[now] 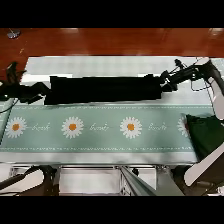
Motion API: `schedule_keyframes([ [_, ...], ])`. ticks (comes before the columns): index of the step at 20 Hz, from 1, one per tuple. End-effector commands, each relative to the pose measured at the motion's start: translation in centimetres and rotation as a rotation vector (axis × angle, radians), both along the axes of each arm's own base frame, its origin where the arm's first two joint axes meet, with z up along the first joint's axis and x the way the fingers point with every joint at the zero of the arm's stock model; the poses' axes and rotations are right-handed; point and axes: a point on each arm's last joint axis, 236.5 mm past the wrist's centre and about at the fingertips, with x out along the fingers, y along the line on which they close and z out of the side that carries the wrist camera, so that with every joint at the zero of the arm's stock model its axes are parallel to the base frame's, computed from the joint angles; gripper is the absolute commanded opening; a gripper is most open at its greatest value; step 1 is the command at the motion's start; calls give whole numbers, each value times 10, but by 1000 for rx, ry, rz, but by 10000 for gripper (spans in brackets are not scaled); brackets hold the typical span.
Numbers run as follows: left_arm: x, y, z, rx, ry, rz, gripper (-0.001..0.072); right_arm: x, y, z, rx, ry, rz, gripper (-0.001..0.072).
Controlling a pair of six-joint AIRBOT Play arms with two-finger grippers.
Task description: Fold the shirts.
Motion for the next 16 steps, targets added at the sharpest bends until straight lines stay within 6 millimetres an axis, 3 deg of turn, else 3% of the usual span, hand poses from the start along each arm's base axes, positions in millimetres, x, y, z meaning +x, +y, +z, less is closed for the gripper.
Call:
schedule_keyframes([
  [1, -7, -50, 8, -39, -51, -66, 695, 1, 45, -1, 37, -12, 62, 361],
  [2, -4, -62, 10, -56, -63, -83, 578, 0, 49, 7, 37, -21, 94, 113],
  [3, -2, -75, 14, -73, -79, -96, 152, 0, 49, 17, 33, -37, 121, 36],
  [4, 3, -88, 19, -87, -114, -118, 26, 0, 45, 27, 13, -55, 132, 28],
  [8, 18, -177, 54, -88, -282, -362, 18, -21, 2, 72, -212, -126, 185, 27],
  [11, 31, -256, 67, -88, -381, -480, 16, -55, -14, 115, -310, -214, 195, 28],
  [13, 35, -308, 53, -89, -368, -548, 16, -83, -16, 140, -327, -273, 172, 28],
  [16, 23, -385, 8, -112, -217, -641, 16, -122, -10, 165, -345, -347, 142, 28],
])
